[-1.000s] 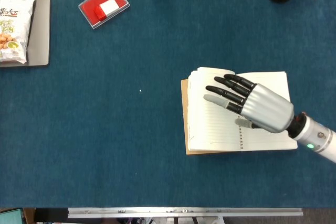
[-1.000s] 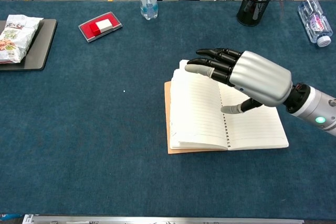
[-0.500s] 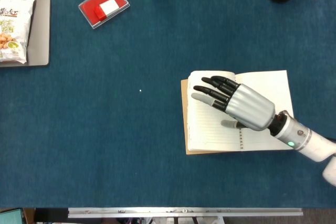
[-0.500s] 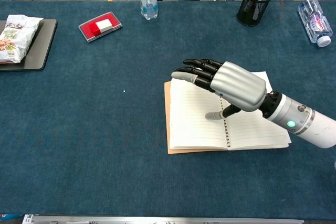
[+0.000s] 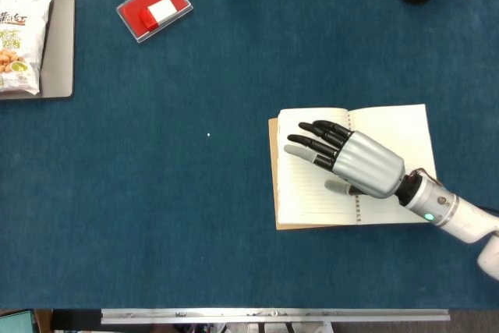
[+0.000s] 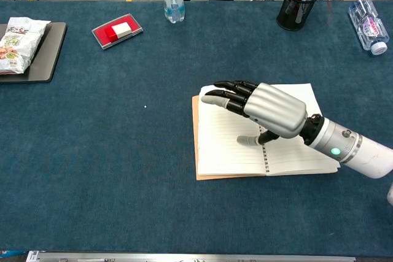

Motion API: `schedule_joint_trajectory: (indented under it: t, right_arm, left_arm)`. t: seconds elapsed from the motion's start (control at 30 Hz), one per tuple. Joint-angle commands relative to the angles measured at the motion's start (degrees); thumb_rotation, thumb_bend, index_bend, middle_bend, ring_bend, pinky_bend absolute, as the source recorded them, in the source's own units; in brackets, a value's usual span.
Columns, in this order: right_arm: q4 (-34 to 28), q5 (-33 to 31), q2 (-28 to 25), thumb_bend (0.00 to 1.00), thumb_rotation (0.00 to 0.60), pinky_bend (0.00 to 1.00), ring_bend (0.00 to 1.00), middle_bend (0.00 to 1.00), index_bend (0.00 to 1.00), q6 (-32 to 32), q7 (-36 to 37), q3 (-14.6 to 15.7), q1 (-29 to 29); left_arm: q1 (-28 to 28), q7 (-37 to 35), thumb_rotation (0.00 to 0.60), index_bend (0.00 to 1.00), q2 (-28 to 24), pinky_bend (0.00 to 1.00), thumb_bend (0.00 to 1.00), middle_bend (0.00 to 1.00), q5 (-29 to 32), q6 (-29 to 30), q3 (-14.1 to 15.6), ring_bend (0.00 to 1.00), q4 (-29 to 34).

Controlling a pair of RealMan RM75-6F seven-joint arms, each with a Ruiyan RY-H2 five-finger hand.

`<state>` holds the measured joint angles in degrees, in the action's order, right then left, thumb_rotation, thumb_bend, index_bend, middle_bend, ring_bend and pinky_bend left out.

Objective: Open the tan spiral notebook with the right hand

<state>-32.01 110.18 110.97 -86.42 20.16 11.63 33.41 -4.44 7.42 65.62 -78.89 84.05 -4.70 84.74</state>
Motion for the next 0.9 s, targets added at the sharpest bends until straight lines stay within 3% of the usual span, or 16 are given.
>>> schedule_joint_trajectory:
  t: [0.03, 0.3, 0.53, 0.77, 0.9]
  right_arm:
    - [0.6, -0.1, 0.2, 0.0, 0.6, 0.17, 0.01, 0.12, 0.05, 0.1, 0.3, 0.3, -0.2]
    - [1.6, -0.3, 0.2, 0.0, 0.6, 0.17, 0.01, 0.12, 0.05, -0.2, 0.6, 0.8, -0.5]
    - [-0.7, -0.8, -1.1, 0.0, 0.6, 0.17, 0.01, 0.12, 0.05, -4.0, 0.4, -0.8, 0.3]
    - [-7.9, 0.2, -6.9, 0.0, 0.6, 0.17, 0.01, 0.12, 0.05, -9.1, -4.1, -2.1, 1.1]
    - [-14.7, 0.8, -13.3, 0.0, 0.6, 0.17, 0.01, 0.12, 0.05, -10.8, -9.7, -2.5, 0.9]
  left_arm:
    - [0.0, 0.0, 0.6, 0.38, 0.0, 0.37, 0.05, 0.35, 0.0, 0.0, 0.0, 0.19, 0.0]
    - [0.0, 0.1, 0.6, 0.38, 0.0, 0.37, 0.05, 0.35, 0.0, 0.0, 0.0, 0.19, 0.0]
    - [0.1, 0.1, 0.6, 0.38, 0.0, 0.37, 0.04, 0.35, -0.1, 0.1, 0.0, 0.19, 0.0]
    - [0.1, 0.2, 0.6, 0.38, 0.0, 0.37, 0.05, 0.35, -0.2, 0.2, 0.0, 0.19, 0.1]
    - [0.0, 0.3, 0.6, 0.38, 0.1, 0.37, 0.04, 0.35, -0.2, 0.2, 0.0, 0.19, 0.0]
